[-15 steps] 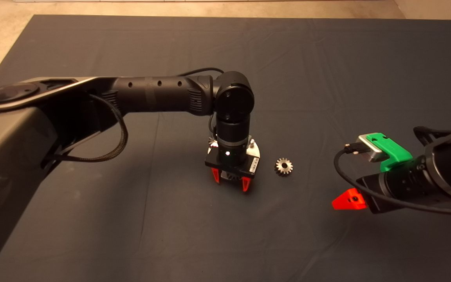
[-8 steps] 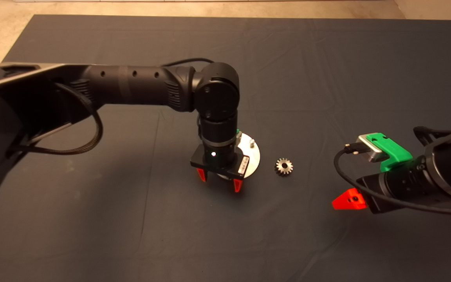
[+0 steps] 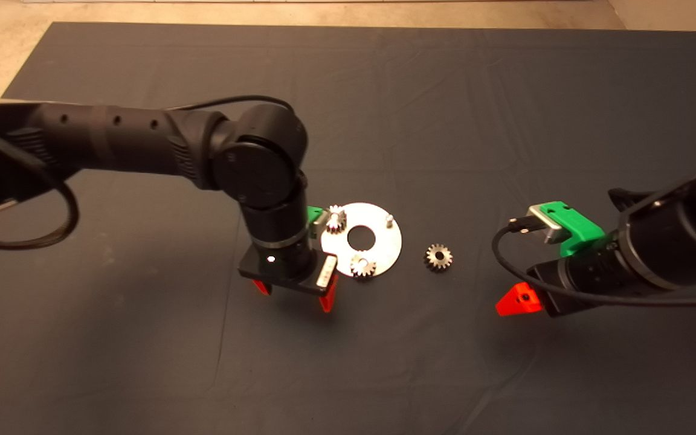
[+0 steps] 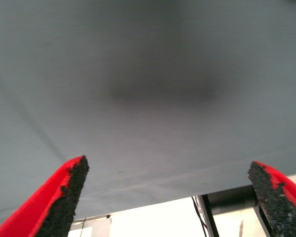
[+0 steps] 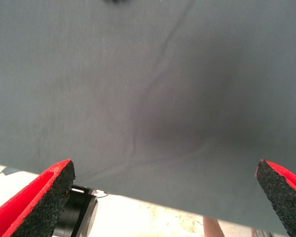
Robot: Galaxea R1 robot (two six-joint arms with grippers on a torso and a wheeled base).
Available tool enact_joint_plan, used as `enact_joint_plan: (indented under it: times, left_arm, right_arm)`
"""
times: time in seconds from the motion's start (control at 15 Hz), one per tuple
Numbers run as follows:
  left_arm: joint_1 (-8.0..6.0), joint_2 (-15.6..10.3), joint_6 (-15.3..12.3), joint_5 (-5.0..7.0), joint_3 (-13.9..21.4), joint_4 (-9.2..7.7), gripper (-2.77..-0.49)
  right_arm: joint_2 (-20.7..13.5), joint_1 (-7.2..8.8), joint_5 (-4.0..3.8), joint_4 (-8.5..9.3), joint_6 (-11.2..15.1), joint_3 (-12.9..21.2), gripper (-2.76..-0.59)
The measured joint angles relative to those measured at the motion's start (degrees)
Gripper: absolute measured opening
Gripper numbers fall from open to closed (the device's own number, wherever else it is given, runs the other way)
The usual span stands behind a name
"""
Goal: Install three planetary gears onto the carrier pins
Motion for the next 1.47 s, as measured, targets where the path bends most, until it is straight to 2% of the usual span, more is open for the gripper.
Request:
enact_joint_plan:
  times: [0.13,0.2,0.27,0.4,0.47,0.6,0.73,1.27,1.33,1.47]
  left_arm:
    - [-0.02,-3.0,-0.4,0.00,2.2,0.78,-0.92]
    - [-0.06,-4.4,-0.7,-0.02,3.6,1.09,-0.80]
    - [-0.22,-6.2,-1.5,-0.07,5.3,1.67,-0.77]
    - [-1.33,-9.7,-2.7,0.15,9.4,2.88,-0.76]
    - [-1.82,-10.8,-3.2,0.18,10.7,2.97,-0.65]
    - [-2.16,-12.0,-4.0,0.15,12.4,3.76,-0.63]
    - [-2.21,-13.5,-5.0,0.12,14.4,4.01,-0.49]
    - [-2.90,-19.6,-9.4,0.12,21.3,4.21,-0.49]
    - [-2.95,-21.4,-9.8,0.04,23.2,4.23,-0.49]
    - [-3.15,-26.7,-10.8,0.00,26.7,4.23,-0.49]
  right_arm:
    - [1.5,-1.57,-0.09,0.00,-2.7,-3.4,-0.61]
    - [2.4,-2.40,-0.01,0.00,-3.9,-5.0,-0.61]
    - [3.5,-3.13,-0.04,0.00,-5.0,-6.8,-0.61]
    - [5.8,-4.09,-0.06,0.00,-7.3,-10.0,-0.61]
    - [7.2,-4.36,-0.09,0.00,-8.8,-11.7,-0.61]
    - [9.8,-4.85,0.24,-0.01,-11.4,-15.7,-0.61]
    - [11.1,-5.31,0.11,-0.01,-13.3,-18.5,-0.61]
    - [16.2,-6.14,0.10,-0.20,-19.2,-26.4,-0.61]
    - [16.5,-6.60,0.10,-0.28,-19.9,-27.3,-0.61]
    - [17.0,-7.77,0.07,-0.63,-21.2,-28.5,-0.61]
